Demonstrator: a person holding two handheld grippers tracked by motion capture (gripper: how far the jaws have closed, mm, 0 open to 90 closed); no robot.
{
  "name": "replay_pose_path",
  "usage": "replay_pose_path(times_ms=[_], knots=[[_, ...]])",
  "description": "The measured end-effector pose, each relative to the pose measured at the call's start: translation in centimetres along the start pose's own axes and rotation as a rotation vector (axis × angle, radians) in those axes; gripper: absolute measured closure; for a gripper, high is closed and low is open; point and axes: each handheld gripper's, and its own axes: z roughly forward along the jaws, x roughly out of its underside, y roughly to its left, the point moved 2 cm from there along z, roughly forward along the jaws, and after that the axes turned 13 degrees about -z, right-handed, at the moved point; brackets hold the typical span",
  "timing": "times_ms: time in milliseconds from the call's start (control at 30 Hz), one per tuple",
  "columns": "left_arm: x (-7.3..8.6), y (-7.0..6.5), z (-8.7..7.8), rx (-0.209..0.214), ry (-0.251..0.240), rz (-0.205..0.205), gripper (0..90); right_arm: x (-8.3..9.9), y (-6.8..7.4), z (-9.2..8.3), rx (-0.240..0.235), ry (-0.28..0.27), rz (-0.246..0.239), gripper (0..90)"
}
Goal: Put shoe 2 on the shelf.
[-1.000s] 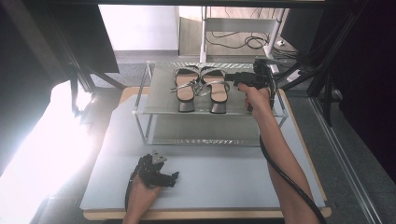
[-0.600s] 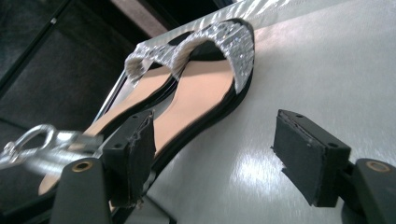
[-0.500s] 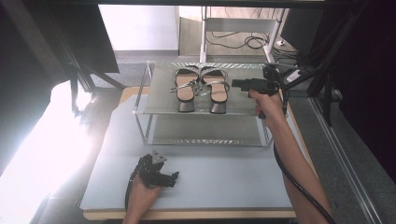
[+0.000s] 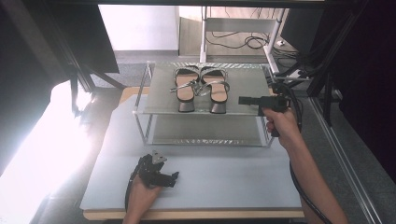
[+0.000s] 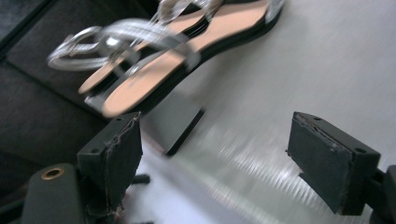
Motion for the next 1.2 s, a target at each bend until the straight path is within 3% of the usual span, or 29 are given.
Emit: replay_pose_path(times_ms=[233,367,567,700,900,1000,1200], knots=[[0.0,0.0,0.0,0.000,0.002,0.001,0.0,2.2,2.2,-1.5,-0.027,0.018,-0.076,15.8],[0.0,0.0,0.0,0.001,0.003,0.001,0.0,3.5,3.0,-2.0,-0.027,0.029,-0.130,14.1],[0.0,0.0,0.0,-0.001,-0.001,0.002,0.1,6.0,3.9,-2.0,-0.046,0.042,-0.175,13.3],[0.0,0.0,0.0,-0.001,-0.003,0.002,0.2,8.4,3.3,-1.3,-0.033,0.077,-0.213,13.3],[0.0,0.0,0.0,0.001,-0.003,0.003,0.2,12.4,0.9,0.4,0.009,0.140,-0.255,13.2],[0.0,0.0,-0.1,0.000,0.000,0.007,0.3,14.4,0.1,1.2,0.020,0.158,-0.265,13.1],[0.0,0.0,0.0,-0.002,-0.001,0.007,0.2,17.9,-0.9,2.8,0.033,0.168,-0.335,12.5]])
